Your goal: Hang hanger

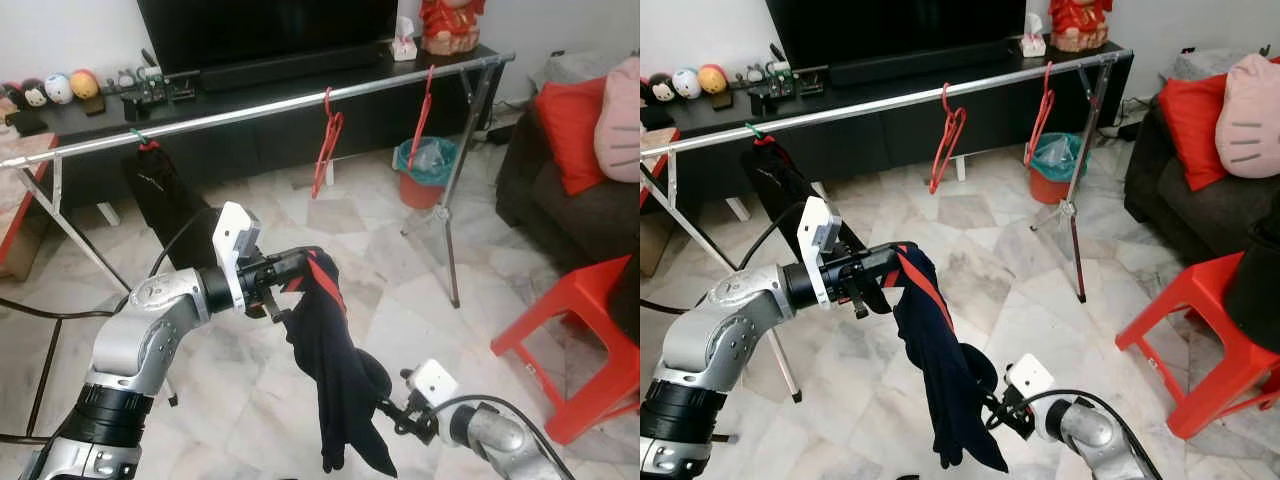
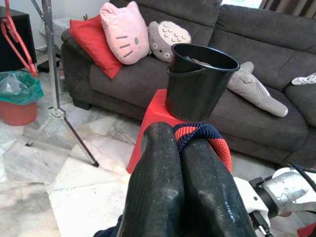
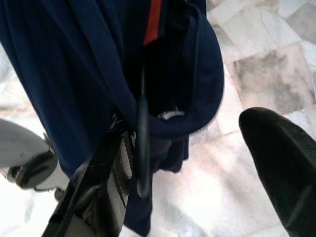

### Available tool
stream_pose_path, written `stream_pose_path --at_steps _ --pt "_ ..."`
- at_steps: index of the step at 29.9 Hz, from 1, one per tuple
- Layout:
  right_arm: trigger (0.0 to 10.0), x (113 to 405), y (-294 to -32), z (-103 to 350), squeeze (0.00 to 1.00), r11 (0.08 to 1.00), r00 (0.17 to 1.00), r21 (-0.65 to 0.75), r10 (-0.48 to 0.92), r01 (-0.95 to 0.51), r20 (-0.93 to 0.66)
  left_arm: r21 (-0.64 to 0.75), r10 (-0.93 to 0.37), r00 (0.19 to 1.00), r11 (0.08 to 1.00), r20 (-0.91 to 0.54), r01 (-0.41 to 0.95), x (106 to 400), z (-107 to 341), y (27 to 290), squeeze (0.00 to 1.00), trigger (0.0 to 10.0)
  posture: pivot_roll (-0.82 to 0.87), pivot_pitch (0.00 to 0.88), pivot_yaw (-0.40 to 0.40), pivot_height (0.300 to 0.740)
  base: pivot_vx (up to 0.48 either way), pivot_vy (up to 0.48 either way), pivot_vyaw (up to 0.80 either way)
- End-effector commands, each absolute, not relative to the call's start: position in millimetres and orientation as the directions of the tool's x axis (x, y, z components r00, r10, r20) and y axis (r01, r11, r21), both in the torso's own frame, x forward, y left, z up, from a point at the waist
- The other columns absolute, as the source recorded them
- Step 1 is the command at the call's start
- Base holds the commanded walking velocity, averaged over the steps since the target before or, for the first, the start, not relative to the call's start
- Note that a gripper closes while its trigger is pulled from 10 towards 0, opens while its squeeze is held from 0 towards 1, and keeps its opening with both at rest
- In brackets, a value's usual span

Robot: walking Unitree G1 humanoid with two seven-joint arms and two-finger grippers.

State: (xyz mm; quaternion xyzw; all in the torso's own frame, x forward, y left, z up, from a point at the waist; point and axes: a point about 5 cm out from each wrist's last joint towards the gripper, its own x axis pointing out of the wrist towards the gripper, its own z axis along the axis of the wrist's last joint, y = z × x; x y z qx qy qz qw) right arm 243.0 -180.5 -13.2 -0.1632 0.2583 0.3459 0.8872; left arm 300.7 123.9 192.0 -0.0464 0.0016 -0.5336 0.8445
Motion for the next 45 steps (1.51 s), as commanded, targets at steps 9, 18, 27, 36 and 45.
stream_pose_path --at_steps 9,18,27,36,45 --pt "0.0 242.0 -179.2 -17.6 0.0 0.713 0.62 -0.079 0.543 -0.697 -0.566 -0.029 -0.904 0.414 0.413 0.102 0.91 300.7 210.2 123.2 0.0 10.0 0.0 0.039 0.07 0.74 0.0 0.0 0.0" --pt "0.0 237.8 -181.5 -21.2 0.0 0.702 0.597 -0.062 0.553 -0.71 -0.581 -0.026 -0.901 0.421 0.42 0.104 0.907 301.6 210.9 124.7 0.0 10.0 0.0 0.04 0.07 0.74 0.0 0.0 0.0" --pt "0.0 239.6 -181.8 -20.6 0.0 0.71 0.606 -0.057 0.553 -0.702 -0.572 -0.026 -0.902 0.419 0.419 0.105 0.908 302.1 211.6 124.6 0.0 10.0 0.0 0.038 0.072 0.74 0.0 0.0 0.0" --pt "0.0 241.1 -182.7 -18.7 0.0 0.714 0.615 -0.053 0.56 -0.698 -0.555 -0.028 -0.903 0.416 0.416 0.105 0.909 301.4 211.5 123.8 0.0 10.0 0.0 0.038 0.071 0.74 0.0 0.0 0.0" --pt "0.0 241.5 -182.3 -18.2 0.0 0.711 0.613 -0.047 0.569 -0.701 -0.548 -0.028 -0.903 0.416 0.415 0.106 0.909 301.4 211.5 124.1 0.0 10.0 0.0 0.039 0.071 0.74 0.0 0.0 0.0"
